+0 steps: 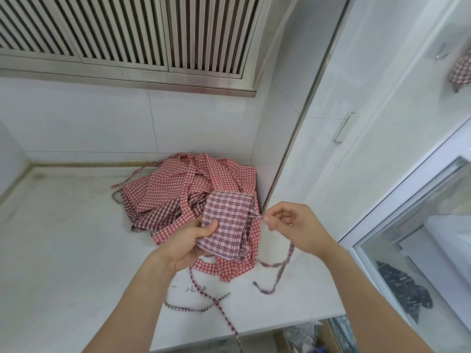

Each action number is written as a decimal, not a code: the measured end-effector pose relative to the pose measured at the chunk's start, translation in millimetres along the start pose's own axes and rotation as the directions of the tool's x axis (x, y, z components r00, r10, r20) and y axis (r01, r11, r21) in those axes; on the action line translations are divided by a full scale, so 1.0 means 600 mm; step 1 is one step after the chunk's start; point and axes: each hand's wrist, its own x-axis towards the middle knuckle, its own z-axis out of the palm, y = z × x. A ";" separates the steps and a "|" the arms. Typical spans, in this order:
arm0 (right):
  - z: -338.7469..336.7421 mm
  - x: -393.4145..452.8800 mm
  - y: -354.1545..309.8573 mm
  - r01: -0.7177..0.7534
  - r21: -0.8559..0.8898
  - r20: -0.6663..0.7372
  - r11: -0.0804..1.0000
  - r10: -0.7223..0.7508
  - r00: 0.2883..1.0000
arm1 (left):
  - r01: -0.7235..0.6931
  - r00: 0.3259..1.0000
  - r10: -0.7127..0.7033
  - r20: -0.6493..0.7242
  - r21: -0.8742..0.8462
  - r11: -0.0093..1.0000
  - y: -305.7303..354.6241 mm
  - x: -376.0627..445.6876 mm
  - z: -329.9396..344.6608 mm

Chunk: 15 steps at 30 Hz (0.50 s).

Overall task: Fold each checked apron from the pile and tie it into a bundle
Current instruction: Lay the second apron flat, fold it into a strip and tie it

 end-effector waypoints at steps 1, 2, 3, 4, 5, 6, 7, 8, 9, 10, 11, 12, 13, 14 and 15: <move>-0.001 0.000 0.001 -0.010 0.001 -0.028 1.000 0.010 1.000 | -0.007 1.000 0.007 -0.001 0.018 1.000 0.003 -0.001 0.001; -0.004 0.001 0.004 -0.027 -0.021 -0.038 0.999 0.026 0.999 | -0.010 1.000 0.010 -0.003 0.034 0.999 0.005 0.000 0.001; -0.007 0.001 0.009 -0.050 -0.067 -0.036 0.996 0.048 0.998 | -0.011 1.000 0.012 -0.007 0.046 0.999 0.005 0.001 0.001; -0.011 0.001 0.016 -0.076 -0.127 -0.029 0.989 0.073 0.997 | -0.017 1.000 0.017 -0.009 0.060 0.998 0.006 0.003 0.001; -0.013 0.001 0.023 -0.105 -0.207 -0.017 0.973 0.104 0.994 | -0.025 0.999 0.027 -0.023 0.080 0.997 0.005 0.004 0.001; -0.016 0.000 0.030 -0.124 -0.303 -0.005 0.945 0.129 0.992 | -0.033 0.999 0.038 -0.039 0.104 0.994 0.006 0.005 0.001; -0.016 -0.002 0.035 -0.128 -0.379 0.002 0.917 0.140 0.990 | -0.043 0.998 0.050 -0.049 0.126 0.991 0.007 0.006 0.002; -0.014 -0.003 0.037 -0.119 -0.403 0.004 0.907 0.132 0.991 | -0.049 0.997 0.057 -0.057 0.144 0.988 0.008 0.008 0.002; -0.009 -0.004 0.037 -0.106 -0.379 0.002 0.920 0.115 0.993 | -0.051 0.997 0.061 -0.056 0.161 0.986 0.009 0.010 0.002; -0.002 -0.003 0.034 -0.100 -0.306 -0.009 0.947 0.102 0.995 | -0.052 0.997 0.063 -0.054 0.175 0.983 0.010 0.010 0.004; 0.005 -0.001 0.031 -0.100 -0.209 -0.025 0.973 0.097 0.995 | -0.055 0.997 0.065 -0.049 0.186 0.981 0.011 0.010 0.006; 0.013 0.003 0.027 -0.097 -0.119 -0.040 0.988 0.092 0.995 | -0.057 0.997 0.065 -0.035 0.188 0.980 0.011 0.010 0.007; 0.021 0.006 0.023 -0.091 -0.059 -0.061 0.994 0.087 0.994 | -0.055 0.998 0.061 -0.029 0.186 0.981 0.011 0.011 0.009; 0.026 0.010 0.021 -0.076 -0.033 -0.086 0.997 0.073 0.994 | -0.051 0.998 0.056 -0.025 0.183 0.982 0.012 0.010 0.010; 0.029 0.013 0.020 -0.060 -0.018 -0.106 0.998 0.057 0.993 | -0.052 0.998 0.058 -0.026 0.190 0.980 0.014 0.010 0.012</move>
